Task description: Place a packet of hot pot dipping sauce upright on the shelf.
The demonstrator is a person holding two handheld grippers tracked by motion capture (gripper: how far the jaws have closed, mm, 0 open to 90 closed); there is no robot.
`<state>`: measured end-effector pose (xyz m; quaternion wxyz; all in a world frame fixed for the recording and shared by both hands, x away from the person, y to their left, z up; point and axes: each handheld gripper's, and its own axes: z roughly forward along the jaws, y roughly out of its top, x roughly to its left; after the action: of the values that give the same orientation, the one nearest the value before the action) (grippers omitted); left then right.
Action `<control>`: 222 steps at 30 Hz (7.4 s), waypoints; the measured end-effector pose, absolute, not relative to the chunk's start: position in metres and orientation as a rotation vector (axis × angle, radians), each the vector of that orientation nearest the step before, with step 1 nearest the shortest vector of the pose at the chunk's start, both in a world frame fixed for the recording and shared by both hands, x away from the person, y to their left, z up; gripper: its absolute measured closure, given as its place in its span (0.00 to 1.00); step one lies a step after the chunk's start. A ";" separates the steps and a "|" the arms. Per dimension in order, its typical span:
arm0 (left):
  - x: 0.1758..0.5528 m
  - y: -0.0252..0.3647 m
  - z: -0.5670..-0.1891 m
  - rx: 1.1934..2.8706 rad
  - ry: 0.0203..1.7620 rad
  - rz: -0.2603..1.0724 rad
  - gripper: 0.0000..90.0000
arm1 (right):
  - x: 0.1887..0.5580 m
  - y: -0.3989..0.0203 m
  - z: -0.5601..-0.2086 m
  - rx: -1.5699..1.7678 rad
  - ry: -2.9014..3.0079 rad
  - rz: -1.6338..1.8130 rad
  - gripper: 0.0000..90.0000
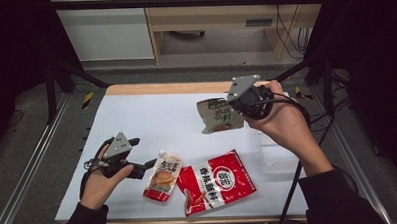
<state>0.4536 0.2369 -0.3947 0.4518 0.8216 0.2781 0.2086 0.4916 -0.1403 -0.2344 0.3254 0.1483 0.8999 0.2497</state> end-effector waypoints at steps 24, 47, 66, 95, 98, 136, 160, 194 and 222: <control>0.442 0.304 -0.429 1.941 0.931 0.654 0.11 | 0.498 -0.233 -0.239 0.515 2.238 0.694 1.00; 0.437 0.315 -0.434 1.944 0.981 0.706 0.11 | 0.518 -0.282 -0.254 0.613 2.159 0.672 1.00; 0.438 0.318 -0.435 1.942 0.999 0.708 0.11 | 0.558 -0.309 -0.283 0.649 2.180 0.701 1.00; 0.437 0.315 -0.437 1.967 0.991 0.704 0.10 | 0.584 -0.304 -0.332 0.678 2.238 0.760 1.00; 0.438 0.315 -0.437 1.966 0.990 0.704 0.10 | 0.585 -0.303 -0.334 0.690 2.238 0.770 1.00; 0.438 0.315 -0.437 1.972 0.992 0.693 0.10 | 0.581 -0.327 -0.349 0.829 2.245 0.788 0.99; 0.438 0.314 -0.438 1.983 0.991 0.685 0.10 | 0.581 -0.329 -0.351 1.023 2.207 0.738 0.42; 0.436 0.305 -0.438 2.020 0.949 0.672 0.10 | 0.498 -0.262 -0.313 0.823 2.076 0.919 0.12; 0.433 0.289 -0.440 2.055 0.904 0.639 0.08 | 0.469 -0.100 -0.353 0.693 2.302 1.005 0.29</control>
<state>0.4334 0.2894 -0.4402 0.3927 0.8097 0.3562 0.2516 0.4693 -0.0996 -0.3535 0.2650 0.2564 0.8519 0.3718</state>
